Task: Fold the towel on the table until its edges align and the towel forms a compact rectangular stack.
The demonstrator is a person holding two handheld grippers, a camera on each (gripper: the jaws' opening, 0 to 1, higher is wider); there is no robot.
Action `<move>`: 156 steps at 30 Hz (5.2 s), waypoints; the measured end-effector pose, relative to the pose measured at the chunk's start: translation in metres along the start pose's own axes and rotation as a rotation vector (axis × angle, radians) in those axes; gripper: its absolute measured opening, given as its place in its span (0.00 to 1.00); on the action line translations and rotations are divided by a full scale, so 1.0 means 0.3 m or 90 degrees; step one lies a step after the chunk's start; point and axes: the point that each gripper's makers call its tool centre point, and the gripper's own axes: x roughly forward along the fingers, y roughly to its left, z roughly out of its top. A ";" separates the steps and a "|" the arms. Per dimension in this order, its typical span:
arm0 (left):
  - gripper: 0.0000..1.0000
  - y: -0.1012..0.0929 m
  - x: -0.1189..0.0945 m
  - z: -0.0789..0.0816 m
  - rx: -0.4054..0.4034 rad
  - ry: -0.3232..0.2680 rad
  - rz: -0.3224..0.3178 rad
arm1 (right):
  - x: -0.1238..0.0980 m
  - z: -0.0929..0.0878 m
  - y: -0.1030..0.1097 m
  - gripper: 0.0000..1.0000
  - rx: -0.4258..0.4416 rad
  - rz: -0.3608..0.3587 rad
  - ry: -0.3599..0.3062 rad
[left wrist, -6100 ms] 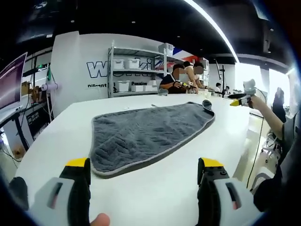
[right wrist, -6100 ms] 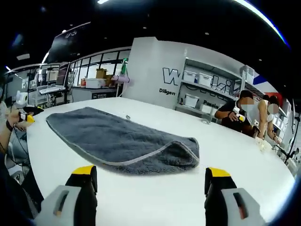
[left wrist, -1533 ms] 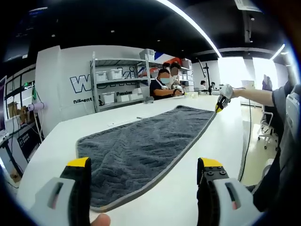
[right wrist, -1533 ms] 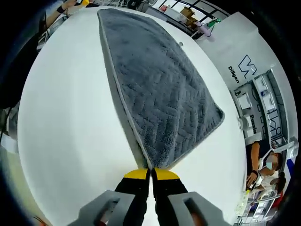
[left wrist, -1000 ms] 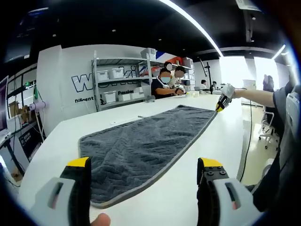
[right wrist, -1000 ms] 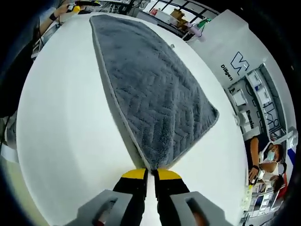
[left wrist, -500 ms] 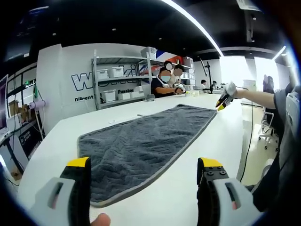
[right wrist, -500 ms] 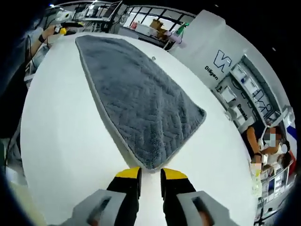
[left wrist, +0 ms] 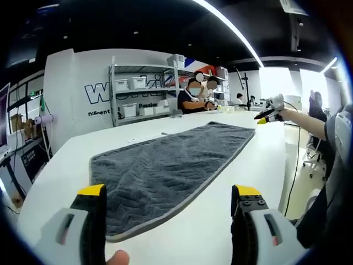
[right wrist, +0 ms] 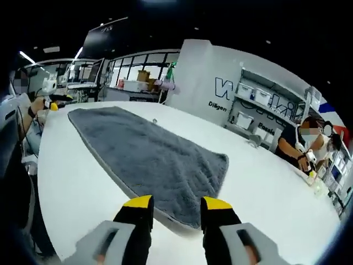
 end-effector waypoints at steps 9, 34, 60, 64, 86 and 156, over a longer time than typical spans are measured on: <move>0.99 -0.023 0.014 -0.001 -0.012 -0.004 -0.001 | 0.024 0.059 0.111 0.51 0.081 -0.007 -0.076; 0.99 -0.059 0.062 -0.018 -0.049 -0.012 0.014 | -0.035 0.062 0.252 0.88 0.225 -0.241 -0.090; 0.99 -0.063 -0.005 -0.014 -0.051 -0.016 0.016 | -0.109 -0.014 0.318 0.99 0.345 -0.293 -0.093; 0.99 -0.050 -0.005 -0.012 -0.058 -0.023 0.023 | -0.108 -0.014 0.291 0.99 0.372 -0.302 -0.107; 0.99 0.057 0.053 -0.019 -0.077 -0.038 0.042 | 0.051 -0.013 0.109 0.95 0.501 -0.281 -0.144; 0.98 0.049 0.064 -0.008 -0.035 -0.031 -0.004 | 0.084 0.019 -0.003 0.02 0.379 -0.147 -0.112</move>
